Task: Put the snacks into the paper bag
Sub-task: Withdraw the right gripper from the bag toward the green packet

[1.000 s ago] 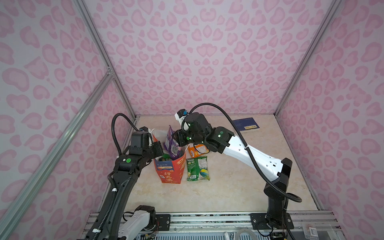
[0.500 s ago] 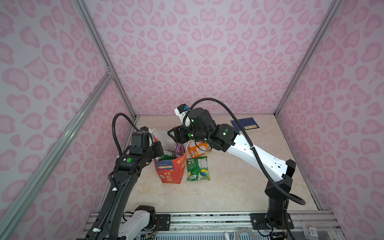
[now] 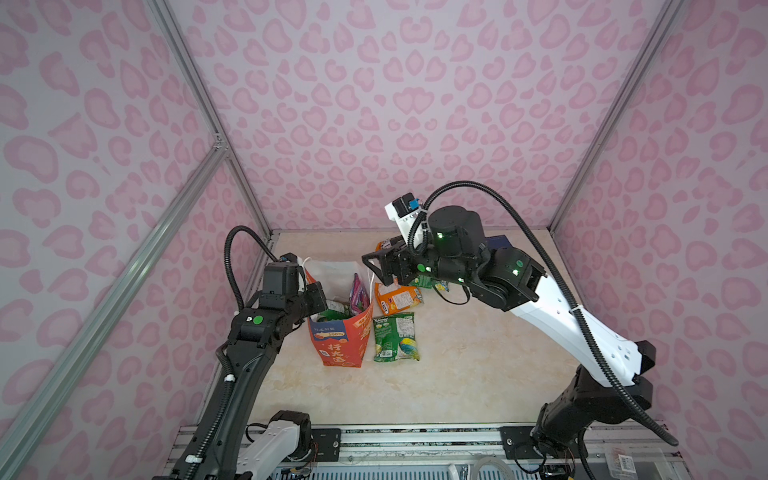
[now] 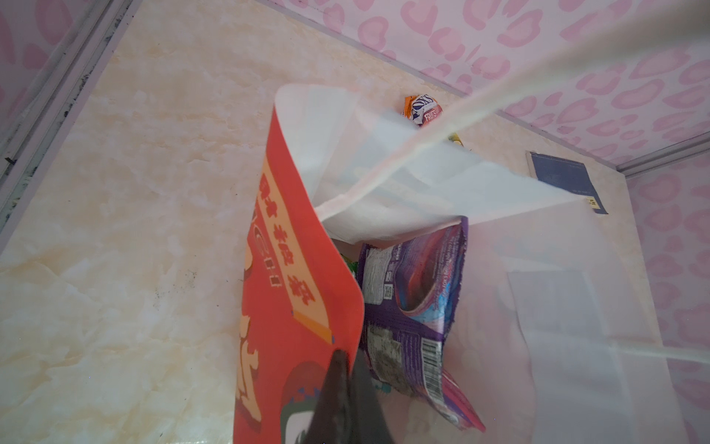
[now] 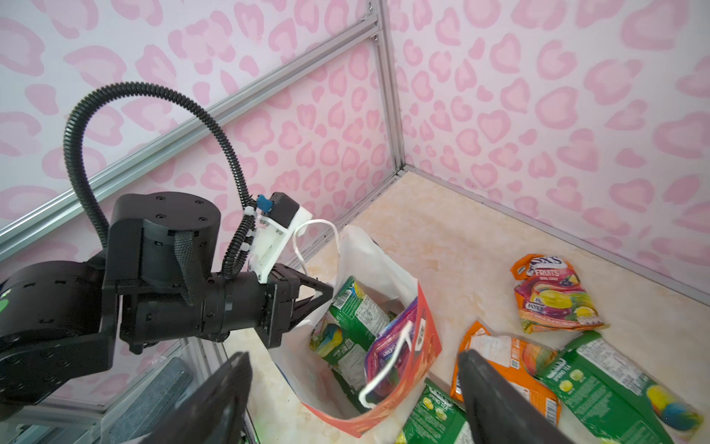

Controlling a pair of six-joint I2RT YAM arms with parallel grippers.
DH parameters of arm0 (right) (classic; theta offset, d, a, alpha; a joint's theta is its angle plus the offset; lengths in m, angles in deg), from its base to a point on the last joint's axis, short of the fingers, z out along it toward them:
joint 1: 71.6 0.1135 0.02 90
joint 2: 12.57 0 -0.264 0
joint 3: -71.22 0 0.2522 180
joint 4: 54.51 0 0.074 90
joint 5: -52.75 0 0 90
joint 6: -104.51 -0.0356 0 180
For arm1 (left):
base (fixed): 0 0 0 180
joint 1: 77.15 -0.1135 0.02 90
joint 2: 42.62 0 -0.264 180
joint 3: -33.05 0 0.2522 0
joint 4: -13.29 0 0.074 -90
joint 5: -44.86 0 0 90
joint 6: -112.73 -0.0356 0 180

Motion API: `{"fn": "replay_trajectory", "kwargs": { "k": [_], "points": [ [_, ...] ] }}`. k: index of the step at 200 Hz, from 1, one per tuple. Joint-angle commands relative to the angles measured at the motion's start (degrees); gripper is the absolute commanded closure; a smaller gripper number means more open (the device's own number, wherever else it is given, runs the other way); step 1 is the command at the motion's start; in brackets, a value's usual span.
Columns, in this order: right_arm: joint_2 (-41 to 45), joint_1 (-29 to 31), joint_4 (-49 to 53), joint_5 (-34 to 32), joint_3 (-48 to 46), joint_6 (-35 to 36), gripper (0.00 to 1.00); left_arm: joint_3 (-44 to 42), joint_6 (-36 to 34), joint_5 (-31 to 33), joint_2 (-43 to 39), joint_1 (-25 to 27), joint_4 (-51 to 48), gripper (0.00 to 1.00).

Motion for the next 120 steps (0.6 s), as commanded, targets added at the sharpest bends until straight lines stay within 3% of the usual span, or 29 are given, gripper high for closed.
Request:
{"fn": "replay_trajectory", "kwargs": {
  "k": [1,34,65,92,120],
  "points": [
    [3.98,-2.96,-1.05,-1.96,-5.52,1.02,0.1,-0.25,-0.54,-0.52,0.25,0.01,-0.3,0.97],
    [12.06,-12.46,-5.06,0.83,-19.44,-2.44,0.07,-0.32,-0.54,-0.47,0.29,0.01,-0.19,0.97],
    [15.78,-24.4,-11.54,7.37,-33.59,-7.56,0.03,-0.35,-0.54,-0.66,0.52,-0.06,-0.21,0.97],
    [13.12,-33.06,-18.74,14.78,-43.43,-12.31,0.02,-0.32,-0.56,-0.74,0.86,0.01,-0.21,0.97],
    [7.63,-37.3,-24.08,15.49,-49.47,-14.1,0.02,-0.38,-0.63,-0.33,0.95,-0.05,-0.29,0.97]
  ]
}}
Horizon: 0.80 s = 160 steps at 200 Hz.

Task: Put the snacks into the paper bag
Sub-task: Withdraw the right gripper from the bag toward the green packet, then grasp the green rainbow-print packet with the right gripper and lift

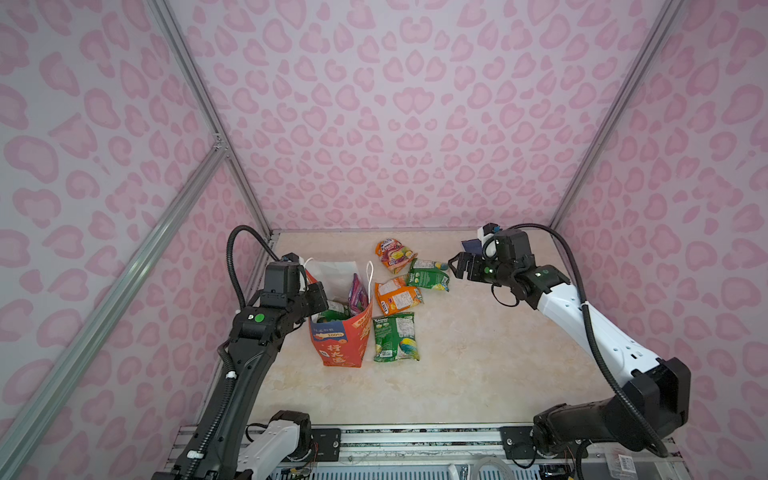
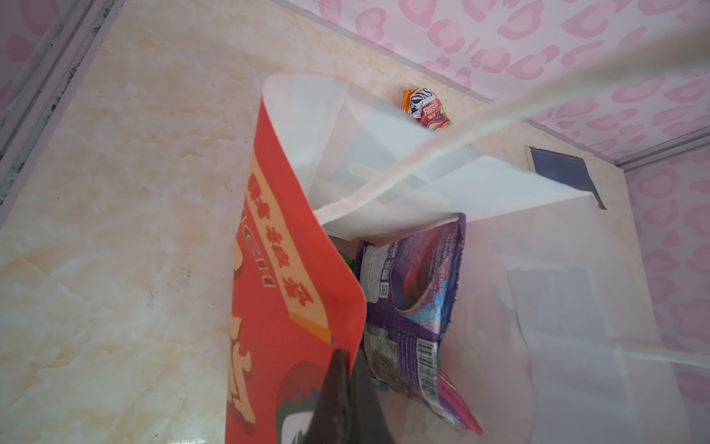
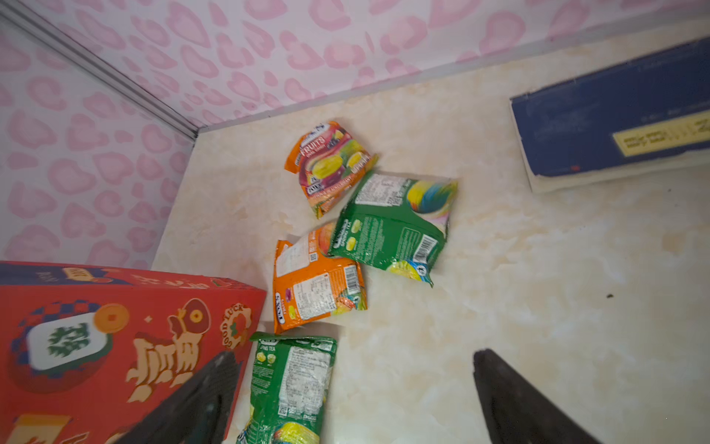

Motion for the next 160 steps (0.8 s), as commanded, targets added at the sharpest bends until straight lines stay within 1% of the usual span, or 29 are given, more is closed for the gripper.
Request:
{"fn": "replay_trajectory", "kwargs": {
  "k": [1,29,55,64,72,82,123,160],
  "points": [
    [-3.48,-2.22,-8.08,4.01,-3.51,-3.19,0.02,-0.35,-0.63,0.48,0.21,-0.06,-0.3,0.97],
    [-10.9,-3.64,-11.33,6.26,-4.95,-3.85,0.02,-0.36,-0.67,0.51,0.21,0.01,-0.35,0.97],
    [-17.83,-3.8,-10.36,8.42,-2.02,-3.17,0.03,-0.27,-0.71,0.42,0.39,-0.07,-0.28,0.97],
    [-19.92,-3.75,-10.98,9.05,-1.3,-3.5,0.06,-0.27,-0.69,0.39,0.34,0.01,-0.3,0.97],
    [-21.62,-3.81,-11.65,9.56,-0.72,-3.57,0.1,-0.24,-0.71,0.47,0.3,0.01,-0.3,0.97],
    [-23.66,-3.79,-11.45,9.68,0.5,-3.8,0.11,-0.3,-0.71,0.5,0.21,0.01,-0.33,0.97],
    [-29.61,-3.8,-11.63,10.54,3.65,-4.33,0.12,-0.36,-0.72,0.71,0.12,0.0,-0.34,0.97],
    [-32.73,-3.68,-12.89,11.78,4.85,-5.13,0.14,-0.34,-0.77,0.56,0.12,-0.03,-0.34,0.97]
  ]
}}
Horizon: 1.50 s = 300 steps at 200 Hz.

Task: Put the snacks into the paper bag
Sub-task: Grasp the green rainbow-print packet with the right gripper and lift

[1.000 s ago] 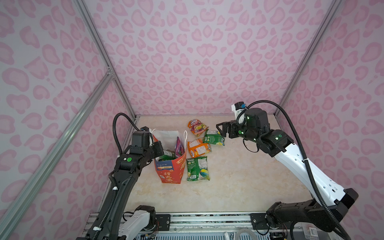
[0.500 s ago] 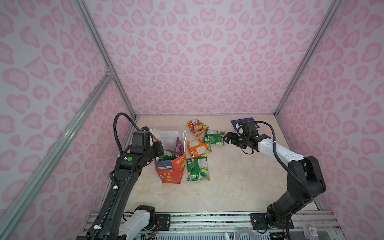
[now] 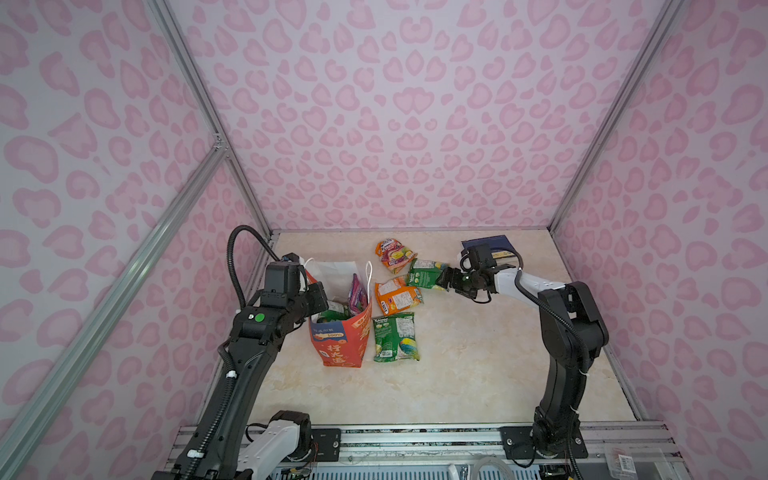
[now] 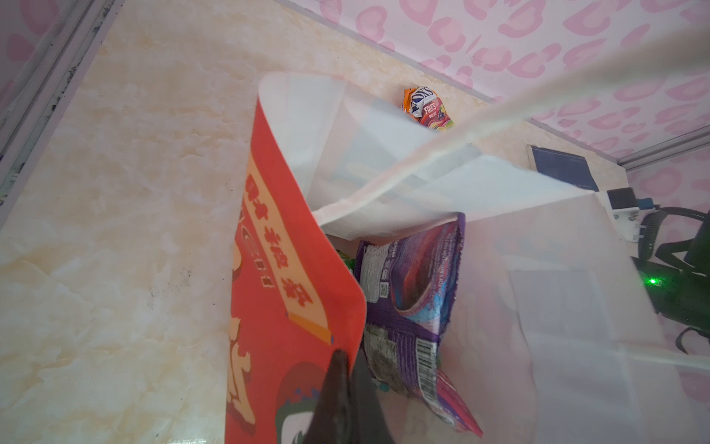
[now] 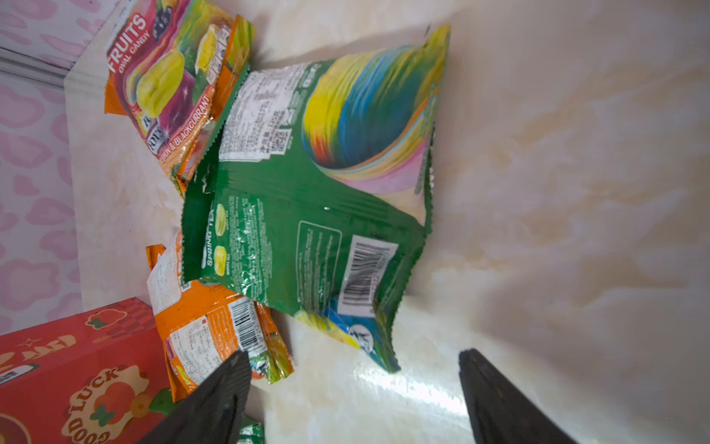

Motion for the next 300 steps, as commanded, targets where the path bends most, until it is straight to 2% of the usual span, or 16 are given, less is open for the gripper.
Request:
{"fn": "replay_trajectory", "kwargs": {
  "k": [1,66,101,128,180,208,272,300],
  "points": [
    [-1.73,0.17,-2.25,1.46,0.7,-0.81,0.14,-0.31,-0.59,0.55,-0.03,-0.01,-0.35,0.97],
    [-5.96,0.63,-1.25,0.69,3.73,-1.17,0.23,-0.25,-0.69,0.5,0.14,0.0,-0.32,0.97],
    [-6.54,1.72,-2.58,-0.62,1.67,-2.7,0.32,-0.3,-0.65,0.9,0.12,-0.06,-0.4,0.97],
    [-6.83,2.19,-4.87,-0.42,0.28,-4.36,0.45,-0.36,-0.69,0.8,0.14,0.01,-0.34,0.97],
    [-5.55,2.31,-7.43,0.36,-1.43,-5.23,0.78,-0.35,-0.67,1.09,0.14,0.01,-0.43,0.97],
    [-2.74,2.29,-7.81,0.37,-3.32,-4.96,0.87,-0.27,-0.68,0.72,0.15,0.0,-0.43,0.97],
    [6.24,1.73,-5.79,1.53,-6.96,-3.06,1.0,-0.36,-0.6,0.5,0.14,0.01,-0.28,0.97],
    [10.34,1.33,-3.9,1.3,-8.26,-2.01,1.0,-0.36,-0.64,0.45,0.07,0.01,-0.32,0.97]
  ]
}}
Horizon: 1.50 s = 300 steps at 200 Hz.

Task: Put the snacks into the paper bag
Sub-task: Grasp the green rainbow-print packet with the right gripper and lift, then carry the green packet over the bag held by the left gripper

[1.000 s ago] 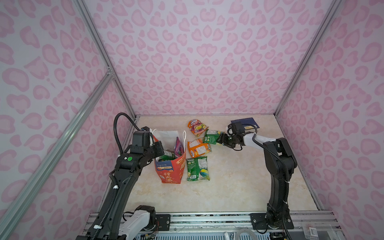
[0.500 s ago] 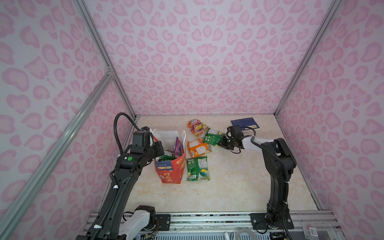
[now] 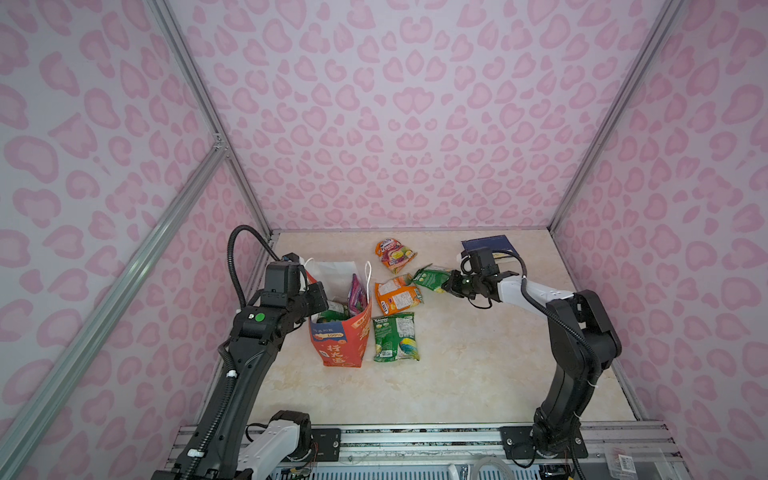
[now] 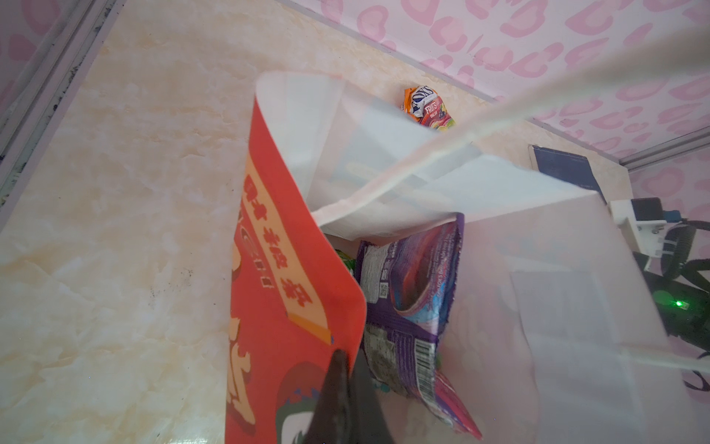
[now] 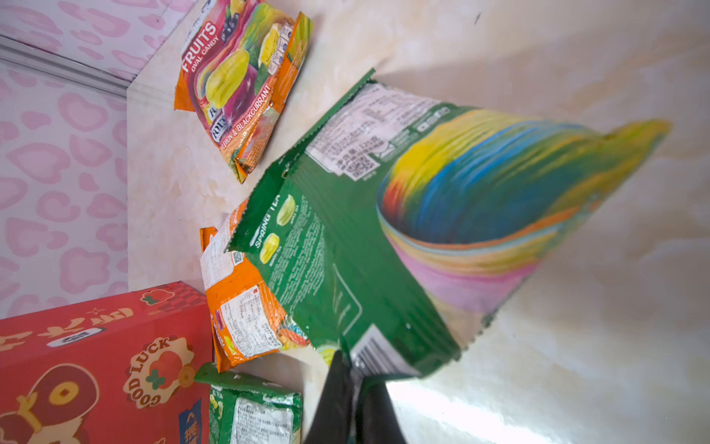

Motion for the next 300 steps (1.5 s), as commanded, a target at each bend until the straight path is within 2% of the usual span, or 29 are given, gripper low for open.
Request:
{"fn": "replay_trajectory", "kwargs": {
  "k": [1,130,165,227,264,300],
  "points": [
    [2.65,-0.35,1.65,0.22,-0.83,1.75,1.0,-0.34,-0.62,0.26,-0.05,0.01,-0.34,0.97],
    [27.72,-0.63,9.65,-3.66,-7.74,3.01,1.0,-0.34,-0.48,-0.34,-0.22,-0.02,-0.23,0.97],
    [35.8,1.15,15.07,-7.65,-6.59,4.22,1.0,-0.34,-0.46,-0.76,-0.05,0.01,-0.13,0.97],
    [44.21,8.8,22.64,-18.1,3.49,5.9,1.0,-0.38,-0.65,-0.47,-0.6,-0.02,-0.17,0.97],
    [42.37,14.92,24.94,-22.35,12.03,8.0,1.0,-0.38,-0.58,-0.79,-0.49,-0.02,-0.14,0.97],
    [36.57,21.98,23.34,-24.45,22.68,10.35,1.0,-0.42,-0.65,-0.79,-0.75,0.0,-0.17,0.97]
  ]
}}
